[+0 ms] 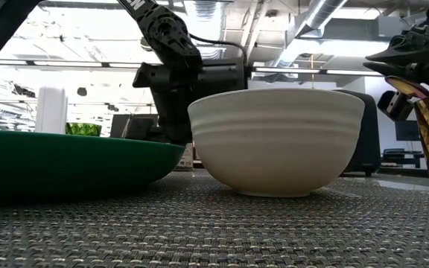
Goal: Arrange a breakfast setting
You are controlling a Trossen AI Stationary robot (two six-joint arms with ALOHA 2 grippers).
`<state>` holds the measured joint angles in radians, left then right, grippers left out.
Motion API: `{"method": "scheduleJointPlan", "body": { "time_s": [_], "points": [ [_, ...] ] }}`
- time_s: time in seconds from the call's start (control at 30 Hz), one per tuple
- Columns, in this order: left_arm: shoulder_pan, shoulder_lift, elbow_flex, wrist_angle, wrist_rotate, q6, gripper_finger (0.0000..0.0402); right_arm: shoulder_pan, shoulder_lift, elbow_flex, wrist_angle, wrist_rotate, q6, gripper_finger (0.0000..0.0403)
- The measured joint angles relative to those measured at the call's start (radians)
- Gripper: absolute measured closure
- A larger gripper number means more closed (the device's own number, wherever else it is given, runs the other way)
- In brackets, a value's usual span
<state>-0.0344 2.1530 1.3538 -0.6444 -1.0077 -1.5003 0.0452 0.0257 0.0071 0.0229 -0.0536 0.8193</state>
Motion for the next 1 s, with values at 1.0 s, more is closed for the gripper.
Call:
{"method": "scheduleJointPlan", "body": {
  "time_s": [1.0],
  "points": [
    [0.055,-0.132,0.000,0.133,0.103,0.112,0.0052,-0.002,0.000,0.000,-0.002,0.003,-0.105,0.0335]
  ]
}}
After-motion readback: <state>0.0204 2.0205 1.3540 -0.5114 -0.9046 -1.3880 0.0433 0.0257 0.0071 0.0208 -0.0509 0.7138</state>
